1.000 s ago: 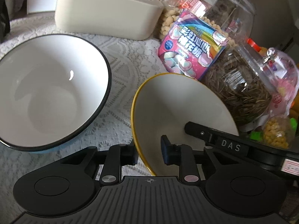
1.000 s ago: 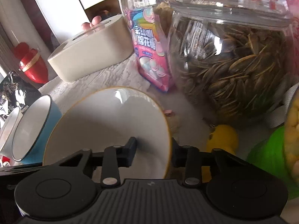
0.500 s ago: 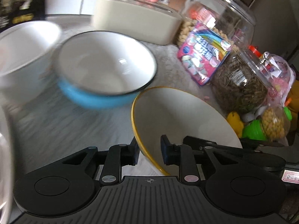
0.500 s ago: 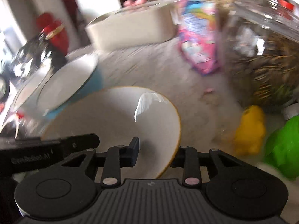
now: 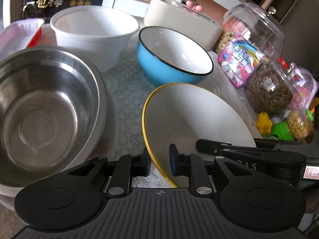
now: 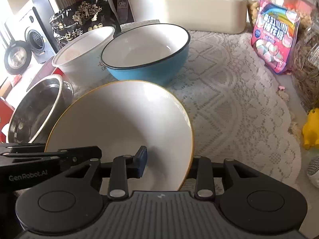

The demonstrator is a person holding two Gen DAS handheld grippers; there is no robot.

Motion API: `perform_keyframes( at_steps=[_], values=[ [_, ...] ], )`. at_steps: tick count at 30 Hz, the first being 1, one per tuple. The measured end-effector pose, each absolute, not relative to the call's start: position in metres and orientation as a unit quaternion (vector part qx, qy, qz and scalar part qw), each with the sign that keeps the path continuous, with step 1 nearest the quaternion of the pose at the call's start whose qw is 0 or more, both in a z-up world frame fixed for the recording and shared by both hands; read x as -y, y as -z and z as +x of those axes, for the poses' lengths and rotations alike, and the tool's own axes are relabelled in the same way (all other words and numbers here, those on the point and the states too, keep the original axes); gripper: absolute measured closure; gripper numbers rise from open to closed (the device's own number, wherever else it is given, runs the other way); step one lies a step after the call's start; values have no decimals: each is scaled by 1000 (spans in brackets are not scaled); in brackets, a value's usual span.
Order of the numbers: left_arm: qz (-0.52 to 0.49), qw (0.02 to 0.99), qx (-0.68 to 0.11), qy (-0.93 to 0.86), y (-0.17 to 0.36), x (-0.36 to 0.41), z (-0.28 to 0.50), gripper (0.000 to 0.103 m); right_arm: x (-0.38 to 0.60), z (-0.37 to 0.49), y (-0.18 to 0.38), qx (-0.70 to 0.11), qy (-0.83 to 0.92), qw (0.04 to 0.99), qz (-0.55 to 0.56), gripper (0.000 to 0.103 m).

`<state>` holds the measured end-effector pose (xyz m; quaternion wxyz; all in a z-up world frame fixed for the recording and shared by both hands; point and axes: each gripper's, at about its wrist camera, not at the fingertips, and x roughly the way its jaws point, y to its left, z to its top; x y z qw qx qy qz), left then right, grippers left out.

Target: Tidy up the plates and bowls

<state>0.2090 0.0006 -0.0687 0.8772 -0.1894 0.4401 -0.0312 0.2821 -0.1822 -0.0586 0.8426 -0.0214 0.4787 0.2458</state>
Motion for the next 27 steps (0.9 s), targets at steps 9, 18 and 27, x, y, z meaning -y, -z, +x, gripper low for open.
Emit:
perform_keyframes(
  at_steps=[9,18,27],
  values=[
    [-194,873,-445,38,63,-8,197,83,178,290,60,-491,-237,839,-18,70],
    [-190,875,-444,39,62,-10,196,83,177,290,57,-482,-224,847,-23,68],
    [-180,875,-447,35,62,-6,201,83,177,295,56,-477,-222,850,-15,65]
  ],
)
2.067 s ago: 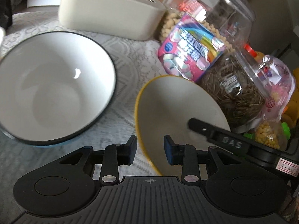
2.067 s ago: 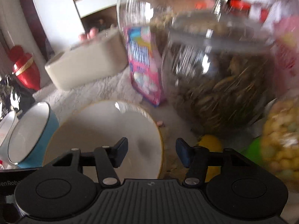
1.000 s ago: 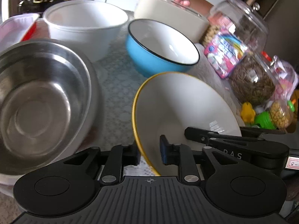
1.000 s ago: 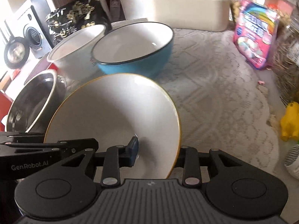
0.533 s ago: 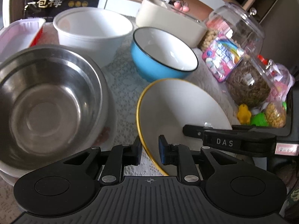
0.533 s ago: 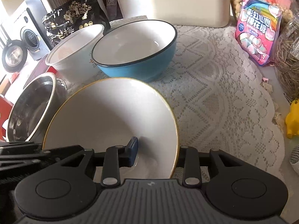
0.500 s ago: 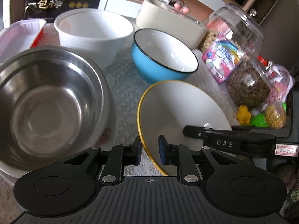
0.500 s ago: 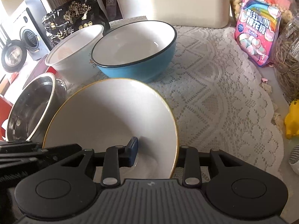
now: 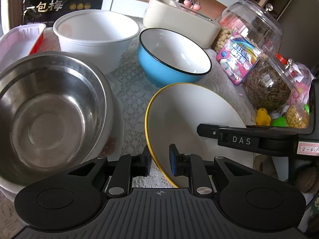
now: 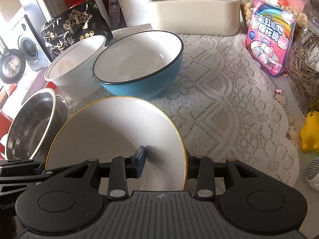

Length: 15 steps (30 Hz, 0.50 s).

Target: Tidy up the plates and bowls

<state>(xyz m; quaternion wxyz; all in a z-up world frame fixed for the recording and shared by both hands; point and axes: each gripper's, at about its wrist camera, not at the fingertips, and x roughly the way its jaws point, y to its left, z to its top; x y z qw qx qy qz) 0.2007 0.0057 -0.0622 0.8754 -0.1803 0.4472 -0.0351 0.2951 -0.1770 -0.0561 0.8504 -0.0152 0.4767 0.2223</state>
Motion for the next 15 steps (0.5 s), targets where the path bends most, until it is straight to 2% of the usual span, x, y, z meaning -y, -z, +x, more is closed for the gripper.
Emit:
perform_keyframes(
  at_steps=[15],
  values=[
    [-167,877,-449,27,59,-11,199,82,167,288,57,-477,-234,846,-39,65]
  ],
)
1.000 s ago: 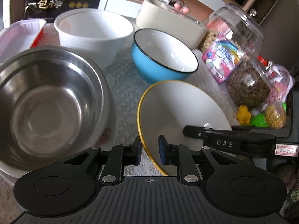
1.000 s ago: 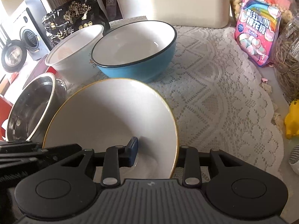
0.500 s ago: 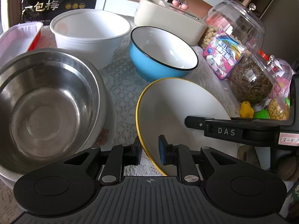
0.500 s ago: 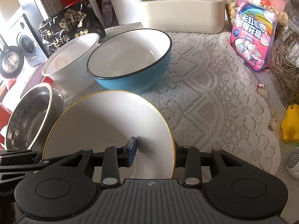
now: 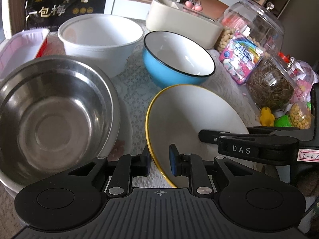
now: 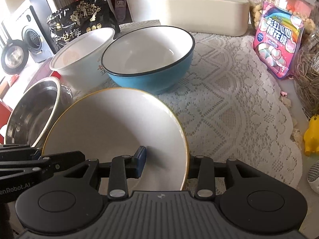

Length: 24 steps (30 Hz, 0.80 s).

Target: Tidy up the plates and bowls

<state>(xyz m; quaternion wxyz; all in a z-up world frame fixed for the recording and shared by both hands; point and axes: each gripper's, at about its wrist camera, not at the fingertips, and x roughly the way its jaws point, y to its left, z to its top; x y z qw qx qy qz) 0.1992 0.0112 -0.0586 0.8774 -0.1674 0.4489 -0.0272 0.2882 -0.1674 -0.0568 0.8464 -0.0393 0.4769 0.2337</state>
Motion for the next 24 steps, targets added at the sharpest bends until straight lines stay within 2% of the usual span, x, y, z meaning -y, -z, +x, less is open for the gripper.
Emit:
perform_keyframes(
  at_steps=[13,16,19,24],
  values=[
    [-192,888,-417,5,35,-24,178,82,179,273,33,-441,-224,868,-34,65],
    [-199,891,-409,7,29,-27,174,82,181,270,27,-433,-224,873,-26,63],
    [-222,892,-394,11,24,-37,172,82,181,268,25,-426,-217,878,-32,56],
    [-264,894,-362,11,18,-58,177,82,186,266,11,-398,-199,895,-29,56]
  ],
)
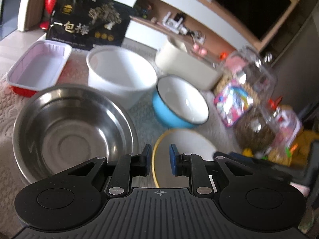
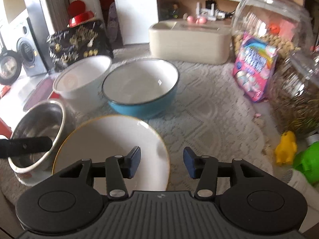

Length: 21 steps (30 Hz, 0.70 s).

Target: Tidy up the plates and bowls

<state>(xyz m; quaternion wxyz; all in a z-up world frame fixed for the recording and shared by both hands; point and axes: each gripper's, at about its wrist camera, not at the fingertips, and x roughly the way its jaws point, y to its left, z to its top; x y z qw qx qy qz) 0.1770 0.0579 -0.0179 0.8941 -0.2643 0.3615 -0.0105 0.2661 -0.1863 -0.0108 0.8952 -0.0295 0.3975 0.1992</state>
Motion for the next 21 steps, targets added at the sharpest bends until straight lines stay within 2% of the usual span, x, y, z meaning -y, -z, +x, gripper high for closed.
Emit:
perform_keyframes(
  at_steps=[3,8,13,18,19,21],
  values=[
    [-279,892,-356,6,11,-70,195,82,188,275,-12,-373,-195,907,-9,53],
    [-273,875,-400,14,9,-73,253,81,176,331,-34,-371,-162,914,-7,34],
    [-238,866,-440,10,21,-63,302,81,171,390,-9,-421,-137,897,15,34],
    [-205,859,-469,17,39,-45,331,81,177,409,28,-454,-167,873,59,33],
    [-199,857,-475,16,43,-41,335,78,176,414,36,-464,-170,867,58,35],
    [-185,857,-480,14,48,-36,342,69,173,419,48,-475,-175,861,53,45]
  ],
)
